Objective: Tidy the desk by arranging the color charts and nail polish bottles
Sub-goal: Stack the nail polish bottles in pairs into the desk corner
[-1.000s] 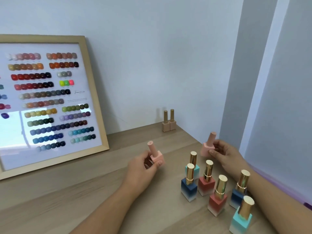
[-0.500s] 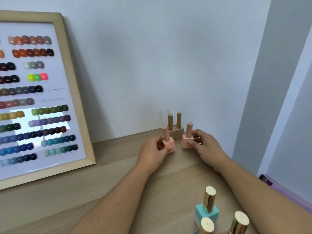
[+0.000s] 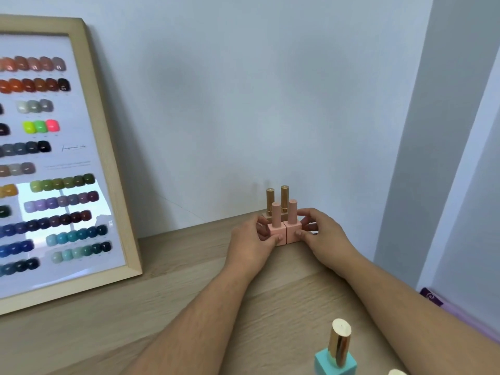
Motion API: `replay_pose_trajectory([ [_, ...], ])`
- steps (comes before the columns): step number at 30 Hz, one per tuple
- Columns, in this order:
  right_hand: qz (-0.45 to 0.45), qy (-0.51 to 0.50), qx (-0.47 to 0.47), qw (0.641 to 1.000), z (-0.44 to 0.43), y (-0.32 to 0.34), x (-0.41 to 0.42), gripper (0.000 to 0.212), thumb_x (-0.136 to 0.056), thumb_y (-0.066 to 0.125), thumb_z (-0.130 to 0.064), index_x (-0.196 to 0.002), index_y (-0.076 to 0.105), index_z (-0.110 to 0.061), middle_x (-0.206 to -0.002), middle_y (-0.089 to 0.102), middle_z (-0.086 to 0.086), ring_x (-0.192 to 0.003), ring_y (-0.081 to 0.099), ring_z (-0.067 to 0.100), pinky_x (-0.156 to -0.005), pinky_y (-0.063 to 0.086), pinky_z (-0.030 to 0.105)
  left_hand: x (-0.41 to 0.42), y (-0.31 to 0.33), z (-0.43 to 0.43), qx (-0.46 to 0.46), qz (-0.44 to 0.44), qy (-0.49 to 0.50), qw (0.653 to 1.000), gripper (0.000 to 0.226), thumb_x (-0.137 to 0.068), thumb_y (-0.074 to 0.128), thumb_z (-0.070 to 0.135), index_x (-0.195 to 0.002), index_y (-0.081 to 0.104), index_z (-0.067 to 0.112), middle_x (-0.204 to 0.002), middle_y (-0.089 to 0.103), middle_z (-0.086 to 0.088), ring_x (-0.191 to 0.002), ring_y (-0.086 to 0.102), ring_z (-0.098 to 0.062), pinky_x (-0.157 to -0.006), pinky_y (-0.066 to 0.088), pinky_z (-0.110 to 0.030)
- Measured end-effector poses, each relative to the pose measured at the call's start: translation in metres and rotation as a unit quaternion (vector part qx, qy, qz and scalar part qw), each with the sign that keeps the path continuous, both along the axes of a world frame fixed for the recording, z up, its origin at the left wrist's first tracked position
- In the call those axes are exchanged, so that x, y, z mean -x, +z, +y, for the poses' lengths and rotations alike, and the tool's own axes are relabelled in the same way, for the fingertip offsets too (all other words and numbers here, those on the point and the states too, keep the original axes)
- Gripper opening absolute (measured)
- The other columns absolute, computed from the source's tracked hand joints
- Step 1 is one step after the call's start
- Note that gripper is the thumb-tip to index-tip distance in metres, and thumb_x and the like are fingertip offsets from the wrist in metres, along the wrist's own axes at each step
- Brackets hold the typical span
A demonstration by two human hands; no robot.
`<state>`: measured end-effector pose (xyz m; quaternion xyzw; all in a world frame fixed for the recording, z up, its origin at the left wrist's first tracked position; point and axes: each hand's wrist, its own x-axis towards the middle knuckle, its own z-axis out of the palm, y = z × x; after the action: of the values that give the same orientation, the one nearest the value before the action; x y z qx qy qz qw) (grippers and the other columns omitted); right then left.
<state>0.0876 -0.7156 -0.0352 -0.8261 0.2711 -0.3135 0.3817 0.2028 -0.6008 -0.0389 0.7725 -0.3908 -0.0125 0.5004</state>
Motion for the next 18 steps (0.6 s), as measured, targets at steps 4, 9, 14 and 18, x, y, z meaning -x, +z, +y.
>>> replay_pose_trajectory([
  [4, -0.001, -0.018, -0.003, 1.0, -0.002, -0.001, -0.005, 0.033, -0.084, 0.062, -0.007, -0.114, 0.06, -0.021, -0.097, 0.059, -0.001, -0.091, 0.06, 0.014, -0.079, 0.039, 0.019, 0.0, -0.002, -0.006, 0.024, 0.015, 0.031, 0.999, 0.032, -0.068, 0.08, 0.02, -0.086, 0.054, 0.019, -0.066, 0.058, 0.01, -0.064, 0.059, -0.008, -0.066, 0.051, -0.027],
  [9, 0.01, -0.027, 0.008, 1.0, -0.007, -0.001, -0.013, 0.037, -0.084, 0.062, -0.009, -0.12, 0.06, -0.018, -0.107, 0.062, 0.002, -0.09, 0.06, 0.013, -0.084, 0.04, 0.02, -0.002, -0.002, -0.015, 0.028, 0.025, 0.047, 0.998, 0.034, -0.068, 0.08, 0.019, -0.084, 0.051, 0.02, -0.067, 0.058, 0.01, -0.067, 0.06, -0.012, -0.066, 0.051, -0.028],
  [14, 0.019, -0.025, 0.021, 0.999, -0.01, -0.002, -0.018, 0.033, -0.084, 0.062, -0.01, -0.117, 0.062, -0.018, -0.11, 0.064, 0.003, -0.09, 0.06, 0.013, -0.083, 0.04, 0.02, -0.005, -0.002, -0.019, 0.025, 0.024, 0.054, 0.998, 0.034, -0.069, 0.08, 0.019, -0.084, 0.05, 0.02, -0.07, 0.058, 0.009, -0.072, 0.062, -0.016, -0.069, 0.052, -0.031],
  [18, 0.021, -0.03, 0.025, 0.999, -0.012, -0.002, -0.022, 0.032, -0.084, 0.063, -0.011, -0.116, 0.062, -0.018, -0.107, 0.064, 0.003, -0.09, 0.059, 0.014, -0.083, 0.04, 0.021, -0.007, -0.003, -0.02, 0.025, 0.029, 0.054, 0.998, 0.032, -0.07, 0.079, 0.02, -0.084, 0.05, 0.02, -0.073, 0.058, 0.007, -0.074, 0.062, -0.017, -0.071, 0.052, -0.033],
])
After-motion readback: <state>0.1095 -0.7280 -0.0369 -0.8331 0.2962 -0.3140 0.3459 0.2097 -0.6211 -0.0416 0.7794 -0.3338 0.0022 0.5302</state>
